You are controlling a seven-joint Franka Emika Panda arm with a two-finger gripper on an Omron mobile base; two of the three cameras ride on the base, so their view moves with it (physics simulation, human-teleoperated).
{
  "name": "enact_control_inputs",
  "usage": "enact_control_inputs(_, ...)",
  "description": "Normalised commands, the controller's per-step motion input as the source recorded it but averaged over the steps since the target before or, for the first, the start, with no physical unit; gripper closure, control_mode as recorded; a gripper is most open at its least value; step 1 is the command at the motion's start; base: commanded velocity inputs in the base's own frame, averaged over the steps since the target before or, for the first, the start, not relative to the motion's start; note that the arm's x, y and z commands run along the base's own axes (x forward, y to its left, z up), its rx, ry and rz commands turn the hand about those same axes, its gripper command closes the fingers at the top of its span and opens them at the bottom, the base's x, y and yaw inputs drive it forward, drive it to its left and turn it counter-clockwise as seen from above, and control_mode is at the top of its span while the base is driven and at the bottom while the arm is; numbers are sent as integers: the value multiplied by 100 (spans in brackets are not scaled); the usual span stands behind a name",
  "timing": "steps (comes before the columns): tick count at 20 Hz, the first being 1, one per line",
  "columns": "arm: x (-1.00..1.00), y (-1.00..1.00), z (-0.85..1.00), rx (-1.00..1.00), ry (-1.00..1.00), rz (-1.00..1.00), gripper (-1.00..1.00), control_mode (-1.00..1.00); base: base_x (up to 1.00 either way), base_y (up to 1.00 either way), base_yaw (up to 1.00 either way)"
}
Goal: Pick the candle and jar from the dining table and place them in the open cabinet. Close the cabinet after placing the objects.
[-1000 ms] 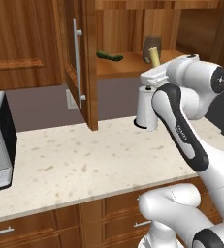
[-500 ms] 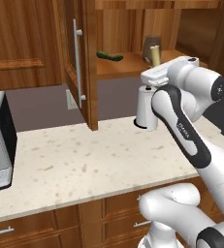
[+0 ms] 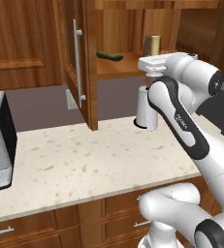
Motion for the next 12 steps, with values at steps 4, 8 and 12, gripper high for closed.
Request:
enact_control_inputs(4, 0, 33, -6, 15, 0, 9, 100, -100, 0, 0, 0)
enact_control_inputs(8, 0, 28, -7, 9, 0, 9, 100, -100, 0, 0, 0)
enact_control_inputs(12, 0, 8, 0, 6, 0, 6, 100, -100, 0, 0, 0)
